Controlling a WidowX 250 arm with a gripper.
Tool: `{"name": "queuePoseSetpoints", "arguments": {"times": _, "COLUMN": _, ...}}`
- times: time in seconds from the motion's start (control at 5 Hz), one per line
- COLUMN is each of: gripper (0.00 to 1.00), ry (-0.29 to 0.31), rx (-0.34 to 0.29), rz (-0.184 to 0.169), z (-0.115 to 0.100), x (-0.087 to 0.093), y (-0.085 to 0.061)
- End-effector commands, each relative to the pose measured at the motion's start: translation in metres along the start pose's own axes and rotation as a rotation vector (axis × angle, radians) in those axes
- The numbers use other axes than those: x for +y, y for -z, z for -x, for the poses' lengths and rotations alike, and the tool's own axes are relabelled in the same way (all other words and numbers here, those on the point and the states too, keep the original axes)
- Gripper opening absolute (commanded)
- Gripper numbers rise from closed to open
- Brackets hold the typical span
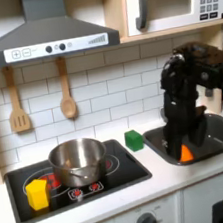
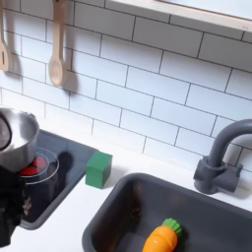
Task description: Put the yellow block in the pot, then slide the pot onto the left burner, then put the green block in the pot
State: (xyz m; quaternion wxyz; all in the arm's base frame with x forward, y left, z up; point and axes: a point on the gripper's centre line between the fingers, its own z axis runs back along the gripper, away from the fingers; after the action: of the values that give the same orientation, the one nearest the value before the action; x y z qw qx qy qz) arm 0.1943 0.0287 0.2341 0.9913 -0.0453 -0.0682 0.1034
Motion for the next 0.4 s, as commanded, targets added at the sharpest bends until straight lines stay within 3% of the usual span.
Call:
{"name": "queuePoseSetpoints", "arguments": {"times": 0.0, "gripper": 1.00, "ry": -0.091, "rx": -0.018, "rz": -0.019, "z": -0.034, "x": 0.028, "y": 0.000}}
{"name": "queuePoseSetpoints", "arguments": {"times": 0.2, "gripper": 1.00, "ry": -0.131, "rx": -0.027, "rz": -0.033, "z": -0.042, "x": 0.045, "y": -0.002}}
